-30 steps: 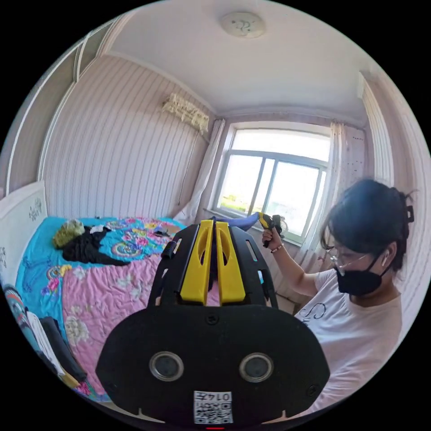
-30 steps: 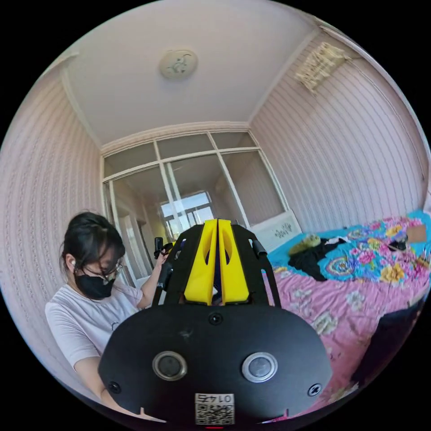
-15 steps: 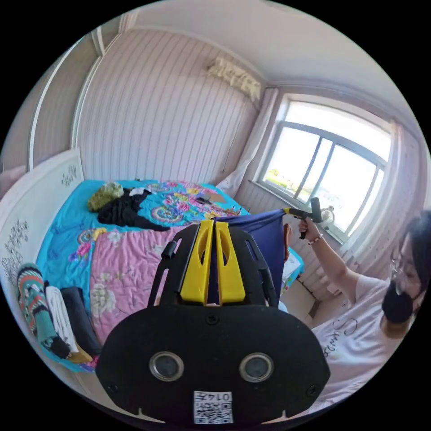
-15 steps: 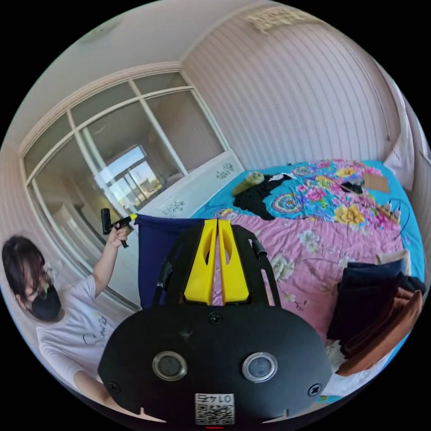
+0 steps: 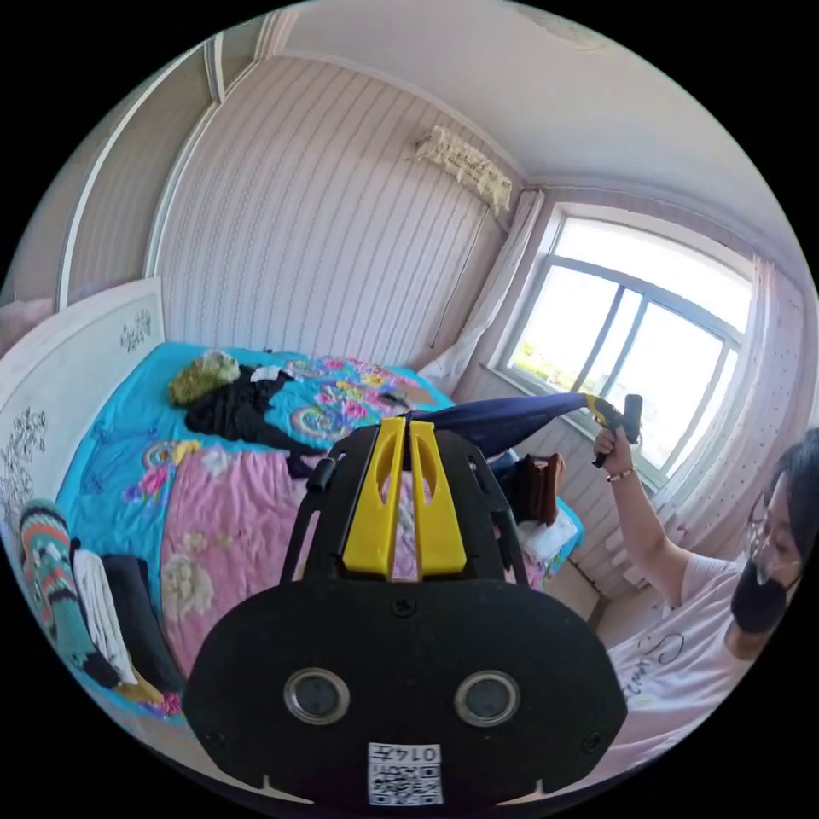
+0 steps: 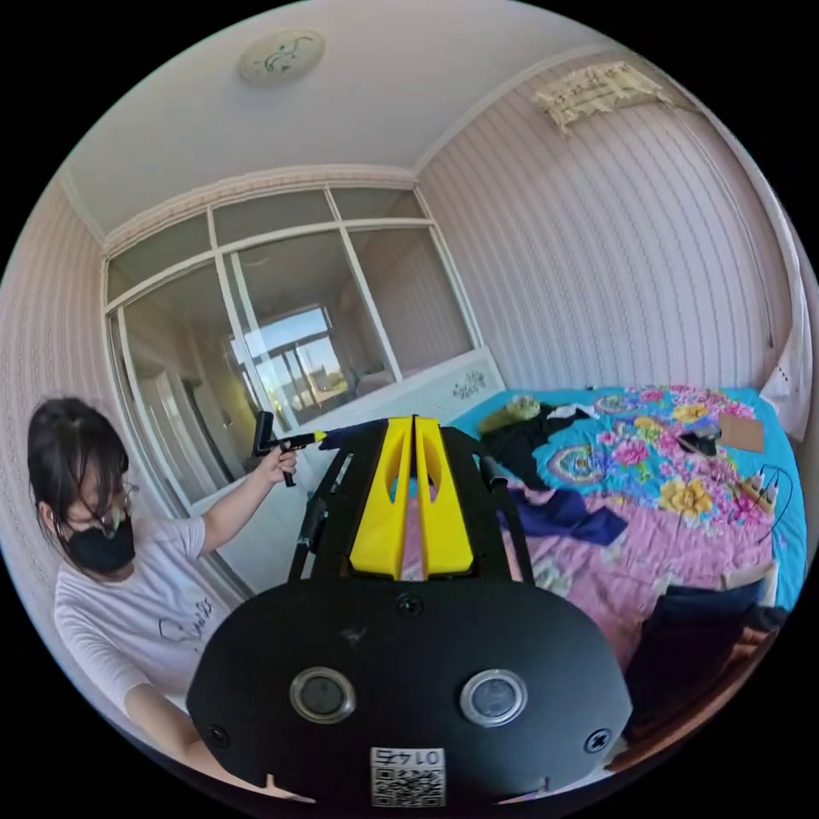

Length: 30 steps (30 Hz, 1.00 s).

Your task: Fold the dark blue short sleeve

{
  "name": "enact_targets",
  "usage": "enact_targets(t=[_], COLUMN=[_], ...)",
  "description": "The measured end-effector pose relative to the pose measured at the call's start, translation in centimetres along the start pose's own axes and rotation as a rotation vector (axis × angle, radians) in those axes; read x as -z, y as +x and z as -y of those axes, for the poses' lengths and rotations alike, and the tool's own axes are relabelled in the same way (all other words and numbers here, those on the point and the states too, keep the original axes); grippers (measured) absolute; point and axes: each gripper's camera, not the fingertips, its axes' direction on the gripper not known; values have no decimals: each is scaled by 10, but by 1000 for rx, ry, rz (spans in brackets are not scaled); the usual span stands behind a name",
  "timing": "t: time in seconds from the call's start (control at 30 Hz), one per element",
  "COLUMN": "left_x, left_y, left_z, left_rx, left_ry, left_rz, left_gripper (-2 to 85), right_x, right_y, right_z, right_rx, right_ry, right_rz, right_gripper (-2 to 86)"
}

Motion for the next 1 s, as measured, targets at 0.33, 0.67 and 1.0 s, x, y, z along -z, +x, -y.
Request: enact_targets(t=[0.33,0.67,1.0], left_x=[-174,-254,-315], left_y=[-134,-192,-196], left_z=[-232,-327,-359], left_rx=[315,438,319], left_ry=[-501,-696,-806], left_rz=[11,16,84], left_gripper=[-10,-10,-3], right_x=[-137,-170,-199], right_y=[147,213,262], right_z=[-300,-422,-470], right_rx=[-565,-736,-665], right_ry=[-427,-600,-851], right_rz=[2,-27,-90], right_gripper=[-2,-2,0])
